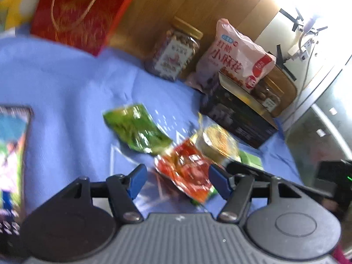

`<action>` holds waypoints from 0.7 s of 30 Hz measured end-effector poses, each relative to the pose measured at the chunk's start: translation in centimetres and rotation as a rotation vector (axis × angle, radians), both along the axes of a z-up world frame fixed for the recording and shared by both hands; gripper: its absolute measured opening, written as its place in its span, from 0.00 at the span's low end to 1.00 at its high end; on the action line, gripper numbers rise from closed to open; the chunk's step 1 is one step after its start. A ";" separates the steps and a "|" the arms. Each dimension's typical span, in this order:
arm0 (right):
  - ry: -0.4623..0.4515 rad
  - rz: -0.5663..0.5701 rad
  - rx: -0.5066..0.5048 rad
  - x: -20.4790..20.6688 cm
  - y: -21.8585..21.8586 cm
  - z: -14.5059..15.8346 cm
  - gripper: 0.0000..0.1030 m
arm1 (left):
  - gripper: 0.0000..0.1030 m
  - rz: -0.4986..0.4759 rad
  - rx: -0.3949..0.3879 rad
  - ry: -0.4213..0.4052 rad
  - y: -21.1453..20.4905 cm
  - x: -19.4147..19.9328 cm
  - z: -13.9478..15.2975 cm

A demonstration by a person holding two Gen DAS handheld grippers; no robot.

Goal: Organize snacks
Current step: 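Withdraw the left tool back over the remaining snacks, then close the left tool on the red spicy snack packet and lift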

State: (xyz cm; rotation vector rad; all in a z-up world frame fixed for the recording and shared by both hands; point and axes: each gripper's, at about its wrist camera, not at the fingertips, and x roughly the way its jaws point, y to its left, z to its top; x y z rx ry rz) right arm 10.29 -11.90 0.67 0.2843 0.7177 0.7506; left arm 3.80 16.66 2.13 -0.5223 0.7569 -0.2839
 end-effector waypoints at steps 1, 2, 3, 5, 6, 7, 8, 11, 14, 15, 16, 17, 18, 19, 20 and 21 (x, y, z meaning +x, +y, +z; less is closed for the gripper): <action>0.027 0.004 0.011 0.3 0.1 -0.3 0.45 | 0.62 -0.006 -0.023 0.012 0.0 0.1 -0.3; 0.054 0.006 0.019 0.6 0.4 -0.5 0.45 | 0.61 -0.006 -0.039 0.023 -0.1 0.3 -0.6; 0.077 0.006 0.030 0.8 0.5 -0.8 0.44 | 0.57 -0.006 -0.053 0.035 -0.1 0.4 -1.0; 0.076 0.015 0.037 0.4 0.9 -0.7 0.25 | 0.35 -0.016 -0.062 0.050 -0.6 0.8 -1.3; 0.048 0.018 0.023 -0.2 1.0 -0.3 0.24 | 0.27 -0.031 -0.064 0.051 -0.8 0.9 -1.2; 0.003 0.015 -0.010 -1.1 1.2 0.2 0.15 | 0.27 -0.035 -0.049 0.039 -1.2 0.7 -0.9; -0.039 0.013 -0.039 -1.9 1.1 0.7 0.09 | 0.27 -0.039 -0.034 0.021 -1.5 0.5 -0.6; -0.104 -0.008 -0.035 -3.8 -0.3 1.8 0.08 | 0.27 -0.080 -0.032 -0.023 -2.7 0.4 0.5; -0.140 -0.054 -0.050 -5.0 -2.2 1.9 0.08 | 0.27 -0.135 -0.011 -0.044 -4.9 0.9 1.1; -0.142 -0.068 -0.053 -5.2 -2.7 1.8 0.08 | 0.27 -0.150 0.007 -0.038 -5.8 1.2 1.1; -0.142 -0.082 -0.056 -5.6 -3.3 1.7 0.08 | 0.27 -0.169 0.023 -0.030 -6.8 1.5 1.0; -0.142 -0.099 -0.064 -6.0 -4.1 1.6 0.08 | 0.27 -0.188 0.033 -0.022 -7.8 1.7 0.8; -0.138 -0.111 -0.072 -6.5 -4.7 1.4 0.08 | 0.27 -0.205 0.039 -0.017 -8.4 1.7 0.7; -0.131 -0.121 -0.077 -6.8 -5.2 1.1 0.08 | 0.27 -0.225 0.045 -0.011 -9.2 1.8 0.4; -0.118 -0.131 -0.077 -7.3 -5.8 0.7 0.08 | 0.27 -0.241 0.052 -0.007 -9.8 1.7 0.2; -0.098 -0.139 -0.074 -7.6 -6.2 0.2 0.08 | 0.27 -0.254 0.063 -0.002 -10.5 1.7 0.0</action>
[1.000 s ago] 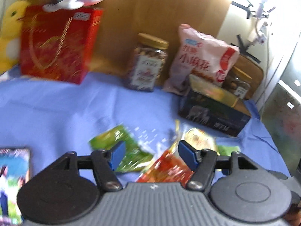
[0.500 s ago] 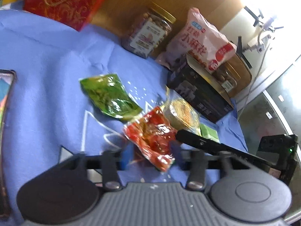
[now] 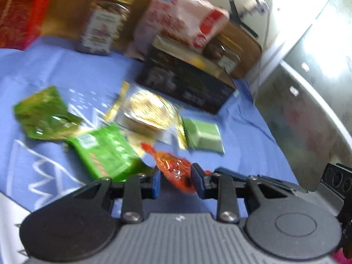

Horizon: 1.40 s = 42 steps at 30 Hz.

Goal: Organize snacks
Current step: 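Close the left tool on the red spicy snack packet and lift, then carry the red packet over the sheep tin and open the left tool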

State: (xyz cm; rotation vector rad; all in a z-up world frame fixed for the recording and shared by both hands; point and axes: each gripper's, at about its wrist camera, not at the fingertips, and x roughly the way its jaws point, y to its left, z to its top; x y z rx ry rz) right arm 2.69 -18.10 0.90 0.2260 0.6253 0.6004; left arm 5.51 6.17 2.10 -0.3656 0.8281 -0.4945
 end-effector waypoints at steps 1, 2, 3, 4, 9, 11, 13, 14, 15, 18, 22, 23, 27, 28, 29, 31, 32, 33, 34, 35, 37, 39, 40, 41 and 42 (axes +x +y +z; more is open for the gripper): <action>0.018 -0.005 0.003 -0.3 -0.4 -0.5 0.08 | 0.27 -0.011 0.015 0.005 -0.6 0.0 -0.3; 0.034 -0.008 0.001 -0.6 -0.8 -1.1 0.08 | 0.27 -0.020 0.025 0.013 -1.0 0.0 -0.5; 0.048 -0.008 -0.005 -0.8 -0.8 -1.5 0.08 | 0.27 -0.028 0.031 0.023 -1.4 0.1 -0.8; 0.063 -0.004 -0.011 -0.9 -0.9 -2.0 0.09 | 0.27 -0.033 0.038 0.030 -1.7 0.2 -1.0; 0.070 0.021 0.022 -0.6 -1.2 -2.1 0.13 | 0.34 -0.034 0.067 0.033 -2.3 0.4 -1.1; 0.072 0.030 0.039 -0.6 -1.4 -2.2 0.19 | 0.35 -0.035 0.069 0.031 -2.4 0.7 -1.1; 0.069 0.031 0.048 -0.6 -1.3 -2.2 0.23 | 0.28 -0.028 0.081 0.022 -2.6 0.9 -1.1; 0.063 0.029 0.048 -0.7 -1.4 -2.2 0.28 | 0.27 -0.026 0.085 0.011 -2.7 0.9 -1.2; 0.058 0.033 0.045 -0.7 -1.4 -2.1 0.31 | 0.20 -0.028 0.078 0.001 -2.7 0.9 -1.1; 0.025 0.034 0.016 -0.8 -1.1 -1.8 0.48 | 0.16 -0.051 0.087 -0.062 -3.0 0.2 -0.5; -0.025 0.048 -0.064 -0.5 0.0 -1.7 0.70 | 0.16 -0.075 0.173 -0.155 -3.9 -1.1 -0.2; -0.039 0.056 -0.089 -0.5 0.4 -1.7 0.75 | 0.16 -0.082 0.181 -0.169 -4.0 -1.4 -0.1; -0.092 0.093 -0.197 -0.1 2.2 -1.9 0.84 | 0.15 -0.111 0.201 -0.231 -4.3 -2.5 0.4; -0.102 0.101 -0.220 0.1 2.6 -1.9 0.86 | 0.14 -0.118 0.203 -0.245 -4.3 -2.8 0.5; -0.109 0.110 -0.235 0.2 2.9 -2.0 0.86 | 0.14 -0.124 0.205 -0.257 -4.4 -3.0 0.6; -0.115 0.124 -0.239 0.7 3.1 -2.0 0.86 | 0.13 -0.138 0.207 -0.281 -4.5 -3.4 0.8; -0.115 0.130 -0.236 0.9 3.2 -2.0 0.86 | 0.12 -0.144 0.206 -0.291 -4.6 -3.7 0.9; -0.115 0.134 -0.233 1.1 3.3 -2.0 0.86 | 0.12 -0.152 0.204 -0.302 -4.6 -3.9 1.0; -0.116 0.137 -0.226 1.1 3.3 -1.9 0.83 | 0.12 -0.161 0.202 -0.314 -4.7 -4.1 1.1; -0.121 0.136 -0.221 1.1 3.2 -1.9 0.74 | 0.12 -0.163 0.205 -0.321 -4.8 -4.3 1.2; -0.129 0.136 -0.212 0.9 3.1 -1.9 0.63 | 0.12 -0.154 0.232 -0.330 -5.0 -4.4 1.3; -0.135 0.132 -0.211 0.7 3.1 -1.9 0.53 | 0.12 -0.149 0.230 -0.328 -5.0 -4.2 1.4; -0.140 0.127 -0.214 0.5 3.2 -1.8 0.48 | 0.12 -0.148 0.222 -0.323 -4.9 -4.1 1.4; -0.147 0.121 -0.218 0.4 3.3 -1.8 0.42 | 0.13 -0.147 0.216 -0.322 -4.8 -4.1 1.5; -0.153 0.113 -0.223 0.3 3.3 -1.8 0.38 | 0.13 -0.147 0.212 -0.323 -4.8 -4.1 1.6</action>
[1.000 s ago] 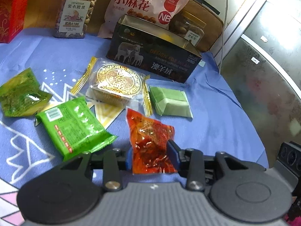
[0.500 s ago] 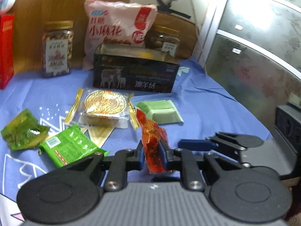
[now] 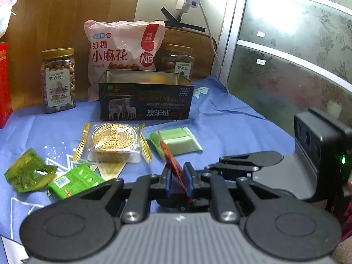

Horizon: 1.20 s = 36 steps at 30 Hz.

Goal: Organize snacks
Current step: 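Carry the red packet over the sheep tin and open the left tool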

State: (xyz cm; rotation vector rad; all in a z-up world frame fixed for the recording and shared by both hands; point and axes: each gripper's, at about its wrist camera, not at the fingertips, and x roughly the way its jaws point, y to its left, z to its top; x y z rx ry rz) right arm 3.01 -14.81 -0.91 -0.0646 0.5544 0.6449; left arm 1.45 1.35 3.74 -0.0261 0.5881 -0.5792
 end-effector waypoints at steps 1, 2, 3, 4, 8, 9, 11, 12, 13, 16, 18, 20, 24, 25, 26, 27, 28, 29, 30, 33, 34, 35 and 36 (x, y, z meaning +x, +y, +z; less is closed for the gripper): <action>-0.007 -0.004 0.000 -0.1 0.0 0.0 0.33 | 0.13 -0.003 -0.002 -0.005 -0.1 0.0 0.2; -0.017 -0.011 0.002 -0.2 -0.1 0.1 0.30 | 0.13 -0.006 0.000 -0.012 -0.2 -0.1 0.4; -0.030 -0.021 0.003 -0.3 -0.1 0.2 0.27 | 0.13 -0.010 0.003 -0.021 -0.4 -0.2 0.6; -0.045 -0.030 0.005 -0.4 -0.2 0.3 0.26 | 0.13 -0.013 0.006 -0.029 -0.6 -0.1 0.9; -0.135 -0.079 -0.020 -0.8 -0.3 1.1 0.26 | 0.14 -0.022 0.008 -0.056 -1.2 0.2 2.0; -0.152 -0.088 -0.023 -0.7 -0.4 1.3 0.25 | 0.14 -0.025 0.006 -0.064 -1.3 0.4 2.3; -0.178 -0.104 -0.025 -0.2 -0.7 1.7 0.25 | 0.14 -0.028 0.007 -0.077 -1.7 0.9 2.8; -0.190 -0.112 -0.029 0.1 -0.9 1.9 0.25 | 0.14 -0.029 0.008 -0.083 -1.9 1.2 3.0; -0.202 -0.118 -0.034 0.5 -1.1 2.0 0.25 | 0.14 -0.030 0.011 -0.089 -2.2 1.7 3.2; -0.244 -0.134 -0.064 1.9 -1.3 2.6 0.25 | 0.14 -0.034 0.022 -0.114 -2.9 3.1 3.9; -0.282 -0.147 -0.091 3.1 -1.5 3.2 0.25 | 0.14 -0.036 0.022 -0.130 -3.3 4.4 4.4; -0.315 -0.161 -0.113 4.5 -1.6 3.7 0.25 | 0.15 -0.041 0.016 -0.138 -3.7 6.2 5.0; -0.369 -0.201 -0.158 8.0 -2.0 4.7 0.25 | 0.15 -0.045 0.009 -0.150 -4.8 10.2 6.0; -0.375 -0.209 -0.167 8.9 -2.1 4.8 0.25 | 0.15 -0.044 0.012 -0.153 -5.1 11.4 6.2; -0.379 -0.218 -0.177 10.1 -2.2 5.0 0.25 | 0.15 -0.042 0.013 -0.153 -5.4 12.4 6.3; -0.382 -0.227 -0.189 10.9 -2.2 5.2 0.25 | 0.15 -0.038 0.012 -0.150 -5.7 13.8 6.4; -0.385 -0.237 -0.204 11.9 -2.2 5.2 0.25 | 0.17 -0.035 0.010 -0.143 -5.9 14.9 6.4; -0.384 -0.250 -0.224 12.9 -2.2 5.3 0.26 | 0.18 -0.030 0.009 -0.134 -6.1 16.1 6.3; -0.380 -0.273 -0.242 13.9 -2.3 5.2 0.26 | 0.21 -0.022 0.006 -0.113 -6.4 17.6 6.1; -0.339 -0.328 -0.262 15.7 -3.3 4.8 0.35 | 0.47 0.063 0.052 -0.065 -7.2 20.9 4.9; -0.332 -0.343 -0.249 15.7 -3.8 4.7 0.39 | 0.47 0.094 0.072 -0.053 -7.5 21.8 4.4; -0.333 -0.359 -0.228 15.4 -4.5 4.6 0.43 | 0.47 0.106 0.080 -0.036 -7.6 22.4 4.0; -0.338 -0.374 -0.215 15.1 -5.0 4.5 0.44 | 0.47 0.117 0.080 -0.011 -7.6 23.0 3.7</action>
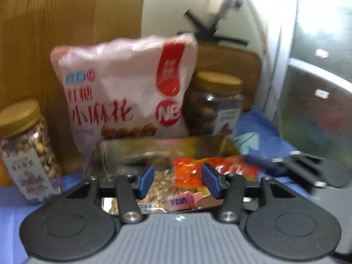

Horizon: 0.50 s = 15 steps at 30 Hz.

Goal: Organize snacks
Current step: 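Carry the red packet over the sheep tin and open the left tool, then move the left tool to the pale green leaf-print cake packet and grasp it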

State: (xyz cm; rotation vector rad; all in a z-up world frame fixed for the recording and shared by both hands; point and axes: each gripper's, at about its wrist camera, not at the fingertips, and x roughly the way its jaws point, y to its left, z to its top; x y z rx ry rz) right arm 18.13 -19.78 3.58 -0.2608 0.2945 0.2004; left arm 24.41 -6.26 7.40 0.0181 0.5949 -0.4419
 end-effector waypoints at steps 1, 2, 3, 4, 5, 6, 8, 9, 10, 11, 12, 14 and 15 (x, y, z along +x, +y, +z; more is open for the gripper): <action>-0.007 -0.006 0.011 -0.5 -0.4 0.0 0.44 | 0.47 0.007 -0.007 0.030 0.1 0.3 -0.4; -0.011 -0.010 0.030 -1.0 -0.8 0.1 0.44 | 0.47 0.007 -0.014 0.045 0.2 0.4 -0.5; -0.015 -0.013 0.055 -1.7 -1.2 0.2 0.44 | 0.47 0.009 -0.017 0.050 0.4 0.2 -0.7; -0.019 -0.012 0.082 -2.2 -1.7 0.3 0.44 | 0.47 0.014 -0.014 0.046 0.5 -0.3 -0.7; -0.020 -0.008 0.109 -2.8 -2.0 0.4 0.44 | 0.47 0.016 -0.012 0.037 0.7 -1.0 -0.5; -0.020 -0.005 0.131 -3.6 -2.3 0.4 0.44 | 0.47 0.018 -0.012 0.029 1.0 -1.7 -0.3; -0.012 -0.003 0.164 -5.1 -2.7 0.3 0.44 | 0.47 0.025 -0.022 0.017 1.9 -3.3 0.4; -0.003 0.003 0.183 -5.8 -2.9 0.2 0.44 | 0.47 0.028 -0.029 0.017 2.2 -3.9 0.7; 0.013 0.012 0.209 -6.4 -3.2 0.0 0.45 | 0.47 0.032 -0.041 0.018 3.1 -4.9 0.9; 0.036 0.023 0.236 -7.0 -3.4 -0.3 0.46 | 0.47 0.034 -0.053 0.022 3.8 -5.7 1.0; 0.069 0.040 0.263 -7.5 -3.5 -0.6 0.47 | 0.48 0.034 -0.061 0.029 4.3 -6.4 1.0; 0.145 0.074 0.306 -7.5 -3.6 -1.4 0.54 | 0.49 0.032 -0.090 0.060 5.7 -8.3 0.4; 0.187 0.088 0.325 -7.5 -3.6 -1.9 0.55 | 0.49 0.025 -0.103 0.080 6.0 -8.9 0.2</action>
